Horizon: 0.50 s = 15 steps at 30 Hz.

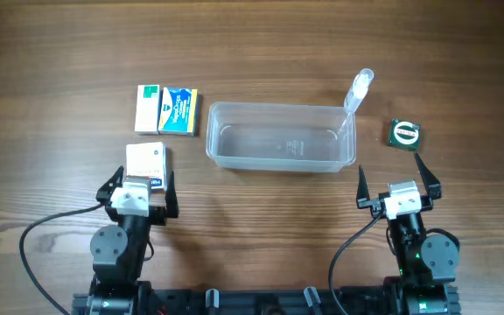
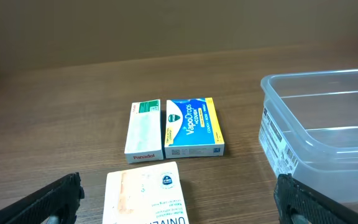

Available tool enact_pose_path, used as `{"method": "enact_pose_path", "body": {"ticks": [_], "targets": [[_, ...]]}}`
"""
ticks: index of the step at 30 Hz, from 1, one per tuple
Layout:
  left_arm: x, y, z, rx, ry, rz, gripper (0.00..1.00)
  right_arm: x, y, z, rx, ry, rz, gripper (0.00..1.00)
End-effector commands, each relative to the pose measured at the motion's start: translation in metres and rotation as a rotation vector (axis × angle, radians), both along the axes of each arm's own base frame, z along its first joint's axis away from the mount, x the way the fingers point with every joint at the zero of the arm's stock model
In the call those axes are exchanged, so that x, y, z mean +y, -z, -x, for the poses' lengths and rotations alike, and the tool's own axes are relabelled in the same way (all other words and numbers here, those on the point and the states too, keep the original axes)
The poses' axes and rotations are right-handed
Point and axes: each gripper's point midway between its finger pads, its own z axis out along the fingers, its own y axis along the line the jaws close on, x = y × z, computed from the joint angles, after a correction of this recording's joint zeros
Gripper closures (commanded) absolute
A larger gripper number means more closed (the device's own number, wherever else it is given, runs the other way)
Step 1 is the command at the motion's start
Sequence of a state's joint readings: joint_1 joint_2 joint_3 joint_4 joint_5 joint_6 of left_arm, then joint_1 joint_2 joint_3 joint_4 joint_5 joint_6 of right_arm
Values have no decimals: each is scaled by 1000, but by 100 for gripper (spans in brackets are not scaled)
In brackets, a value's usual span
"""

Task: Pack container
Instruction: 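Raise both arms from rest toward the objects on the table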

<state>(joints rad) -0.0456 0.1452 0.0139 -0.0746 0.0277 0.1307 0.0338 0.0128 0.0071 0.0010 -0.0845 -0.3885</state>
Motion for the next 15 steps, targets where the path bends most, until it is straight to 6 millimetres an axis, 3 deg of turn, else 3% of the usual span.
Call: {"method": "enact_pose_path", "body": {"ticks": [1,7,12,15], "targets": [[0,-29,4,-96,-61,478,0,0,-70,0,127,16,-646,0],[0,-29,4,-96,-61,478,0,3,-100,-29,271,55,-638,0],[0,-29,4,-96,-61,478,0,7,-149,-39,190,3,-652,0],[0,-29,4,-96,-61,478,0,8,-156,-39,168,-14,-651,0]]}}
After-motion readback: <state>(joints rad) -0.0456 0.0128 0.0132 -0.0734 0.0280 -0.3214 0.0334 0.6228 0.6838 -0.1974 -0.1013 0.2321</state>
